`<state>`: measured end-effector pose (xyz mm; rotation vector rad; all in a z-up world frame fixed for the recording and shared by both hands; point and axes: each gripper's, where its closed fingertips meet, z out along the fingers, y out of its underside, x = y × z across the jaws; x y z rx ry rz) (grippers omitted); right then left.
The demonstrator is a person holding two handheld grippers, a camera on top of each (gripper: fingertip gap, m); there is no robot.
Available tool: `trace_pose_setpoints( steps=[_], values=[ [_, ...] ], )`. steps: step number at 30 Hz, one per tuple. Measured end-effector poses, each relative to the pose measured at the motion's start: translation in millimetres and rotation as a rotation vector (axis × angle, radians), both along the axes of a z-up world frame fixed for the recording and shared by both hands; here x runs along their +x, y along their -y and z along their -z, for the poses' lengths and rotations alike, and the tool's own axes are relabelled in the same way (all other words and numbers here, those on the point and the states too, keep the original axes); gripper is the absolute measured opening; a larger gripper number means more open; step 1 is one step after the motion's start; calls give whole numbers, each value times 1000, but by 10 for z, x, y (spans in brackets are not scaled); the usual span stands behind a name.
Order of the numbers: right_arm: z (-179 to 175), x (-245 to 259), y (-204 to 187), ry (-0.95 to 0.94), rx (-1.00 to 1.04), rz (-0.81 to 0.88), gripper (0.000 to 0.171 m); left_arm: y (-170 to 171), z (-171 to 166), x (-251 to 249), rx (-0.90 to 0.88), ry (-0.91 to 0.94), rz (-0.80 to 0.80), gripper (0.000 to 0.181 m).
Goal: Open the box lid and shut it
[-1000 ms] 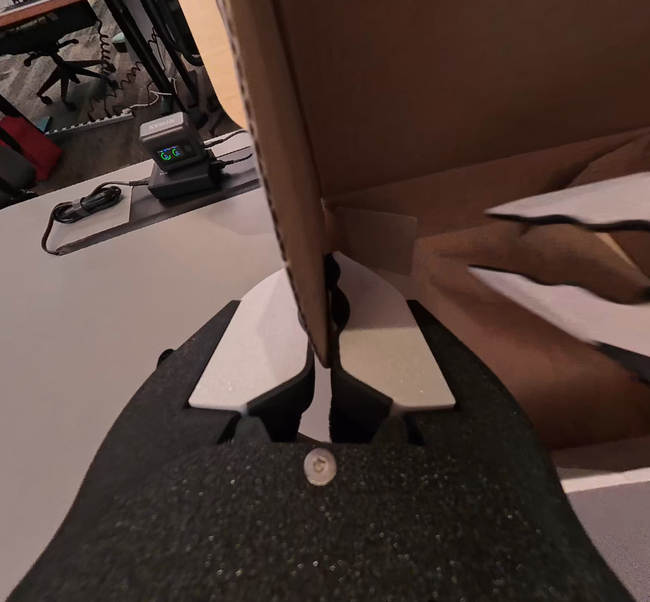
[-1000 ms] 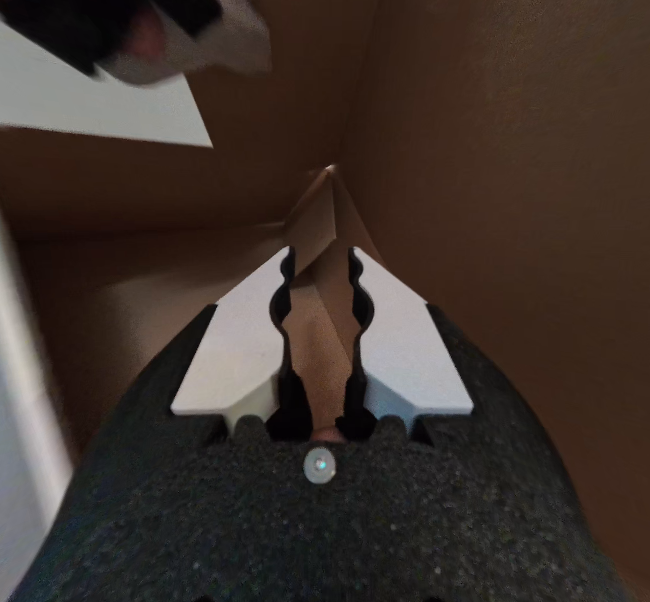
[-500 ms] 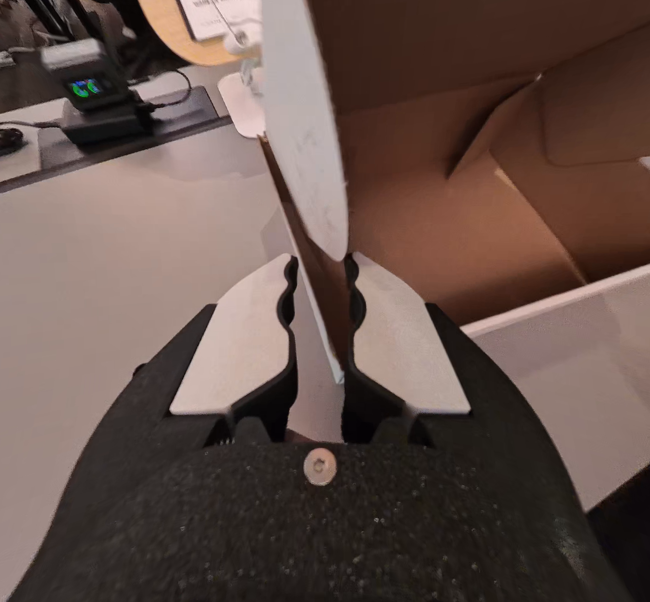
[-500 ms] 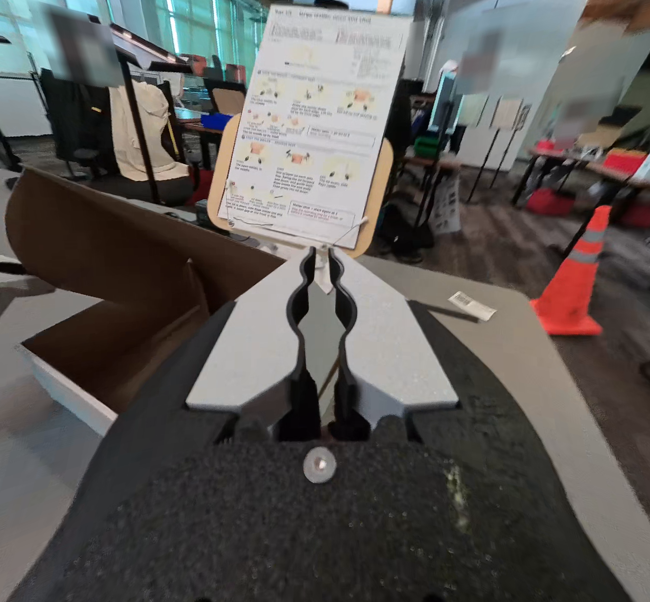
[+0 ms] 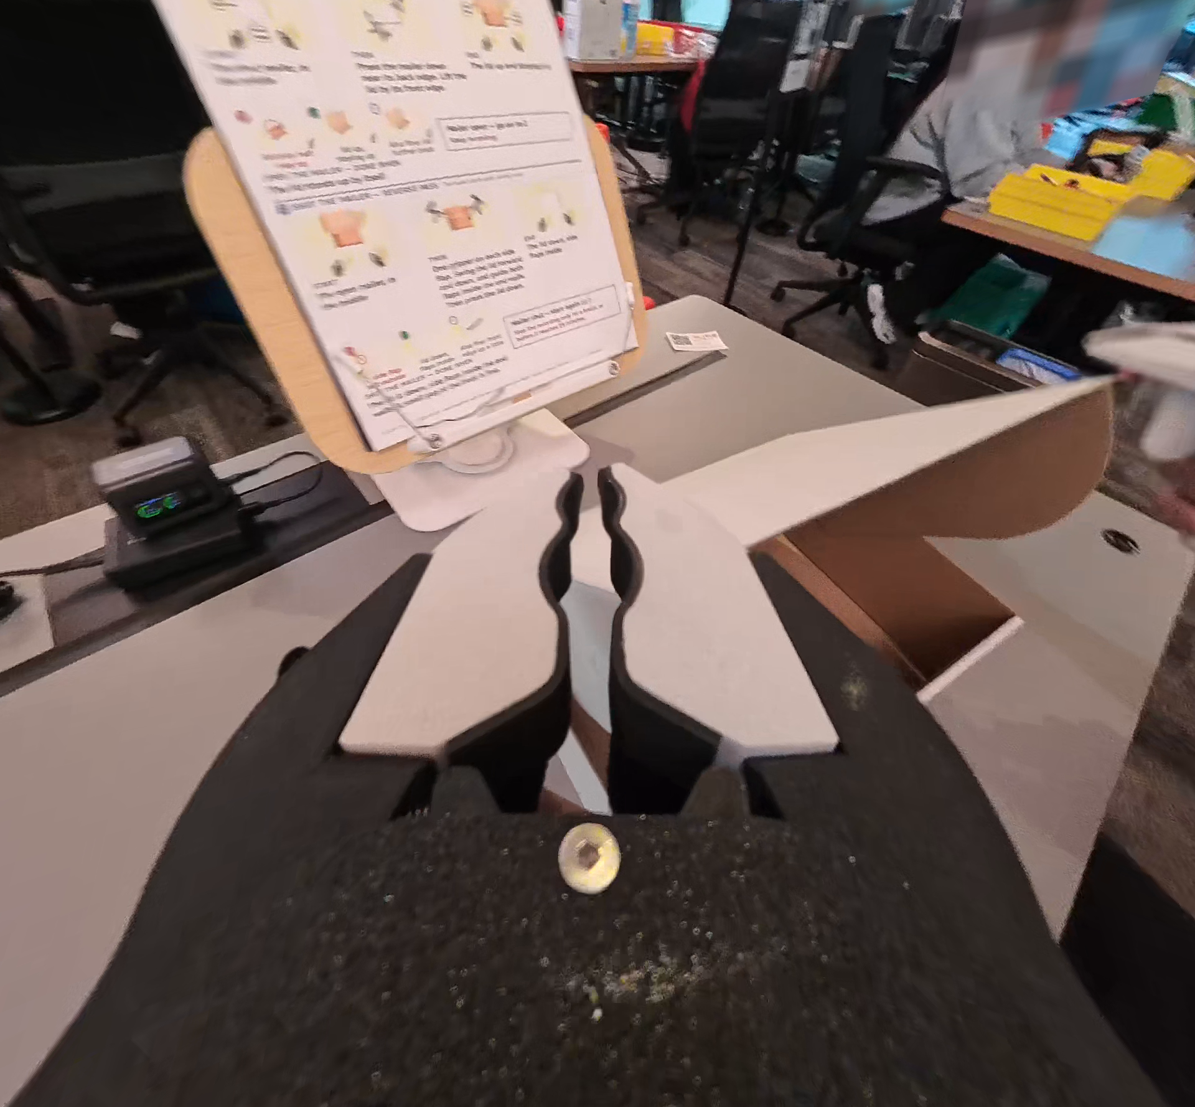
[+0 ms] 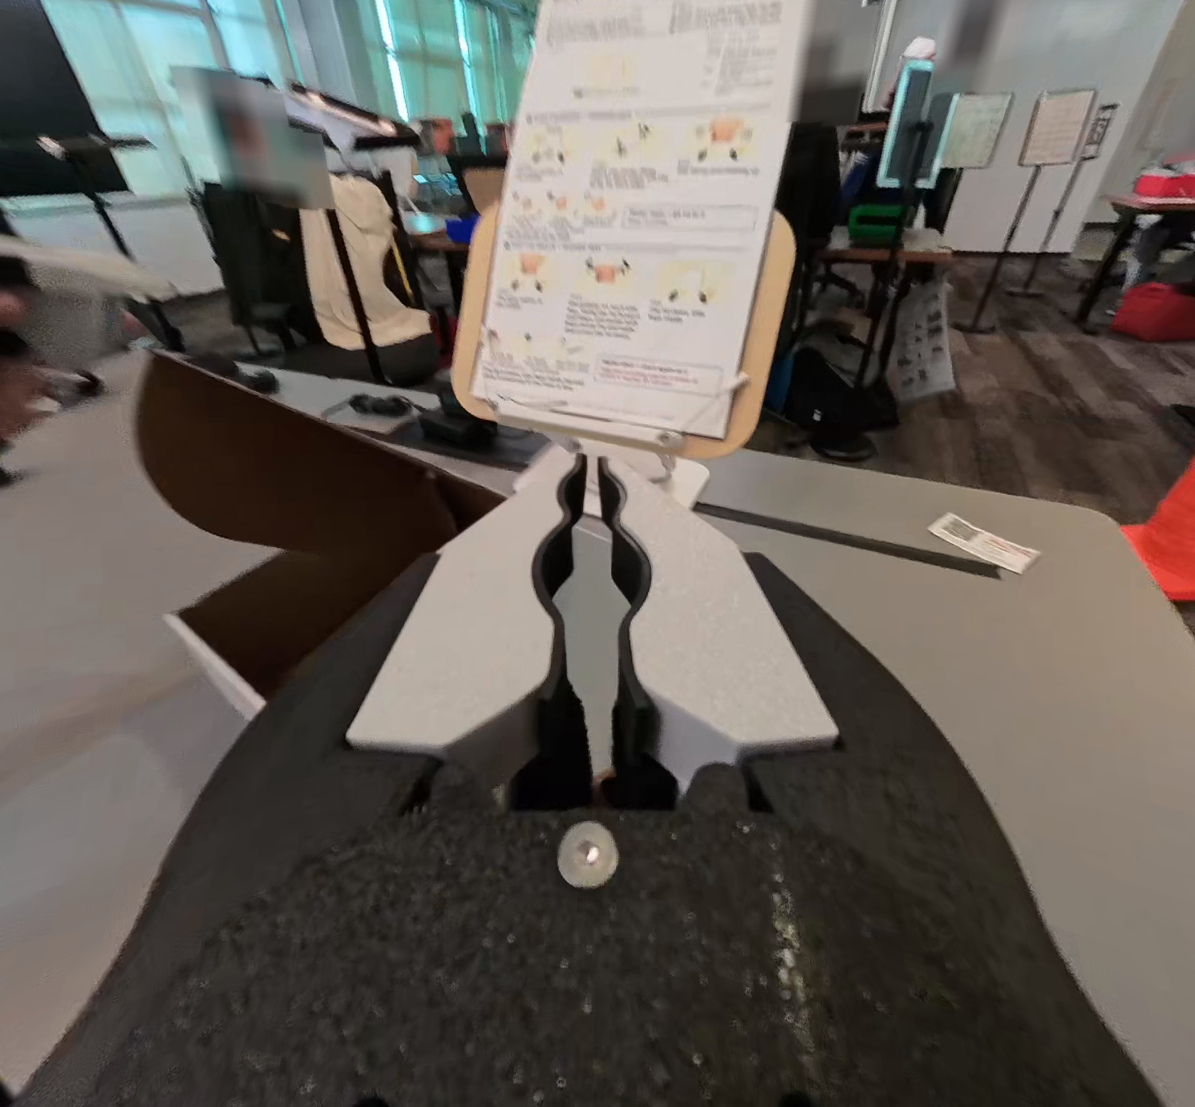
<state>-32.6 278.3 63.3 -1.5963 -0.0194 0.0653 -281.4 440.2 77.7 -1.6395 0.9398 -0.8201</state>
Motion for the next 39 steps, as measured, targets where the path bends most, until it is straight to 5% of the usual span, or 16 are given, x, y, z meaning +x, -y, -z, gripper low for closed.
trace_pose_setpoints(
  steps=[27, 39],
  values=[
    [1214, -345, 316, -13, -195, -83, 0, 614, 1400, -154, 3, -310, 104, 0],
    [1497, -310, 314, -61, -185, -66, 0, 651, 1650, -151, 2, -316, 94, 0]
  ],
)
